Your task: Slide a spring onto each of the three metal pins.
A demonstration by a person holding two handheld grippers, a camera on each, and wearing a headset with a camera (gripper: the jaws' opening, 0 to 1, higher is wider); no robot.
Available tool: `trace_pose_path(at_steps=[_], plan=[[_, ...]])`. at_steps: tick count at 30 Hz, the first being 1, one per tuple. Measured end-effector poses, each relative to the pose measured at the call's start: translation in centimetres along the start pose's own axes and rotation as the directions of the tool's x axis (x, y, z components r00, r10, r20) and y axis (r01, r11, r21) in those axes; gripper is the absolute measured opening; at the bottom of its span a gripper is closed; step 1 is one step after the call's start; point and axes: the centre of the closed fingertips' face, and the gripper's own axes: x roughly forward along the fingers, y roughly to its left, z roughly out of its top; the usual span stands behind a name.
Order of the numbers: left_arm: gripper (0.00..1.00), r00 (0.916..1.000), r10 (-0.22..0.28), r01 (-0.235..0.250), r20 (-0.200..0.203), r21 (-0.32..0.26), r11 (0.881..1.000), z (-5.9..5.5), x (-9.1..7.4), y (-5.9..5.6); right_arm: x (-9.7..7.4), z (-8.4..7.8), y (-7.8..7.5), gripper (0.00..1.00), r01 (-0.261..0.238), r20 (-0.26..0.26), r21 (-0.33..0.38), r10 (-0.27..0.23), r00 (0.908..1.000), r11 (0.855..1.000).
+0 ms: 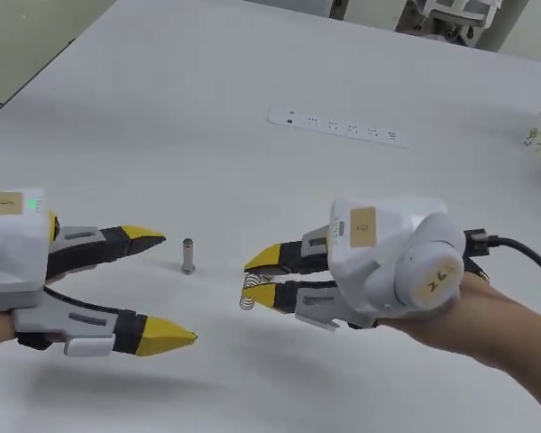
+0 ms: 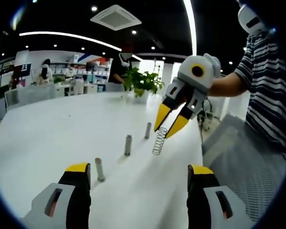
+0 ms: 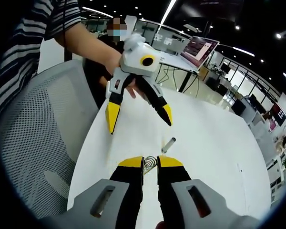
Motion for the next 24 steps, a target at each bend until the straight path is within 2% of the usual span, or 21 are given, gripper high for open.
trace_pose_path(at_steps=[9,24], plan=[[0.98,0.9990,0.038,-0.037,0.024,-0.012,0.999,0.2,-0.7,0.7,0.4,-0.2,-0.2,0.07,0.000,-0.010,-0.001,0.000,1.0000,1.000],[0.98,0.9983,0.053,-0.053,0.023,-0.016,0.998,-0.2,-1.9,1.0,1.9,-0.3,-1.6,0.07,0.006,-0.015,0.002,-0.006,0.9999,1.000]])
